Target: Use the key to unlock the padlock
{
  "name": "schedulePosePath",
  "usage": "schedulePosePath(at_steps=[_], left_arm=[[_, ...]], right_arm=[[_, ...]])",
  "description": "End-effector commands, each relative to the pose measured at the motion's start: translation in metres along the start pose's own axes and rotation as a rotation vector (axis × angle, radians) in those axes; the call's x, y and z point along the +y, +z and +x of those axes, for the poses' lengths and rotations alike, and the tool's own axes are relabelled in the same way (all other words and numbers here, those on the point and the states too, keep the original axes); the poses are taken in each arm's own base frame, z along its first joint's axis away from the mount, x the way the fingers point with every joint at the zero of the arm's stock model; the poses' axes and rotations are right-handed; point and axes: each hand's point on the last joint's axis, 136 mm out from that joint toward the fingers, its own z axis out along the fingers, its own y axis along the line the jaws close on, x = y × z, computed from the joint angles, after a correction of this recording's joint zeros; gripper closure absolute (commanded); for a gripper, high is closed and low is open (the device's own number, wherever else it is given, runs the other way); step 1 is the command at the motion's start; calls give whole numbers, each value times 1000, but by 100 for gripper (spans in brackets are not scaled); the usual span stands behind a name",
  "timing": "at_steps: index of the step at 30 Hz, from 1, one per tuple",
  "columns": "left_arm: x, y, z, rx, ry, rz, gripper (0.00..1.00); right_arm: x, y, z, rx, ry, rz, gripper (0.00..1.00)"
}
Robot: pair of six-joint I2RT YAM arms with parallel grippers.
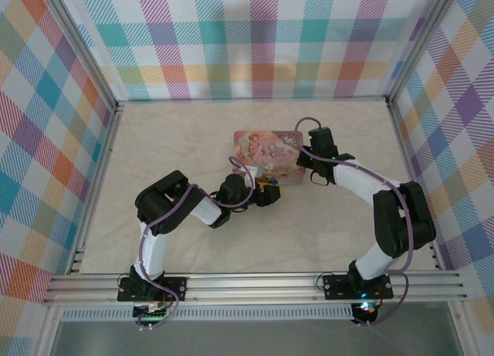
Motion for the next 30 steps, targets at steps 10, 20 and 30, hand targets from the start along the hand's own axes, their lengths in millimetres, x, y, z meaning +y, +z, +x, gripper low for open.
schedulePosePath(at_steps=[10, 20, 30], left_arm=[[5, -2, -19, -71, -37, 8, 34], [26, -30, -11, -52, -24, -154, 24], [33, -20, -17, -52, 26, -195, 20]], right_arm=[[14, -11, -1, -18, 5, -59, 100], [20, -11, -2, -18, 2, -69, 100], [39, -9, 9, -2, -4, -112, 100]])
